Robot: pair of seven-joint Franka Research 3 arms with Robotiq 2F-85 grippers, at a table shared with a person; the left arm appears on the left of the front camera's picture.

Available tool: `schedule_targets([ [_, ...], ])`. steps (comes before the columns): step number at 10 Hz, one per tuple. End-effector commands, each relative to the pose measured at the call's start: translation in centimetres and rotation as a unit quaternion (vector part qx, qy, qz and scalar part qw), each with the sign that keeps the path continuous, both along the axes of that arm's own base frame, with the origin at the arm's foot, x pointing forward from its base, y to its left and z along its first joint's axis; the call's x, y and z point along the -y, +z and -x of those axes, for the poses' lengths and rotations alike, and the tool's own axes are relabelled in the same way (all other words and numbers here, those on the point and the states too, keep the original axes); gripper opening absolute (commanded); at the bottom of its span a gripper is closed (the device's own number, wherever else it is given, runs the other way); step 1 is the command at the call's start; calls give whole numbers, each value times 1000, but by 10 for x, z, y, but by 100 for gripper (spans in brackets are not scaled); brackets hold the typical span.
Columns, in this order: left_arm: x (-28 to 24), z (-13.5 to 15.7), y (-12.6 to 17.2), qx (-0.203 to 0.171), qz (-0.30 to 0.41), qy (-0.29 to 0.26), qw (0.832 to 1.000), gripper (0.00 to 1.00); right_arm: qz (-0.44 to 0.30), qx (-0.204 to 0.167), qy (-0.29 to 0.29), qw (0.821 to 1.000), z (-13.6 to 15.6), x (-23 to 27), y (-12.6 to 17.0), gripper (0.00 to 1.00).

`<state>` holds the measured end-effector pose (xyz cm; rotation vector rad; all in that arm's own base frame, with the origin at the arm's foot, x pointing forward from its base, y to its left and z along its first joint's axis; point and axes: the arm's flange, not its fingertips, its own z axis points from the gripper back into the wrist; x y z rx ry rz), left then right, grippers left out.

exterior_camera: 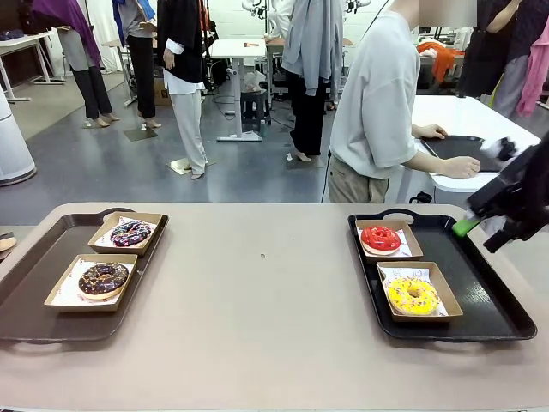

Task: Individually package the donuts and arrange them on the tray.
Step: Place the picked Paper togo box on the Handle tray.

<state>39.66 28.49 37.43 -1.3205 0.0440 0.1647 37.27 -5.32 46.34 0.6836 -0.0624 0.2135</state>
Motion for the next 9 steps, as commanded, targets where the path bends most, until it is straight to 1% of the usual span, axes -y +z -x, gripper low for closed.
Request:
schedule_targets([
  [1, -1, 1, 3, 1, -1, 2, 1000, 100, -161, 15, 23, 987, 5, 43, -6, 100],
  [2, -1, 1, 3, 1, -1, 2, 1000, 100, -218, 31, 21, 975, 14, 67, -10, 100],
  [3, -1, 1, 3, 1, -1, 2, 1000, 100, -257, 43, -11, 965, 21, 88, -19, 100],
  [4, -1, 1, 3, 1, -1, 2, 1000, 100, -305, 47, -50, 950, 26, 113, -32, 100],
  [6, -1, 1, 3, 1, -1, 2, 1000, 100, -356, 37, -89, 929, 29, 151, -60, 100],
  [9, -1, 1, 3, 1, -1, 2, 1000, 100, -401, 22, -149, 904, 27, 198, -104, 100],
])
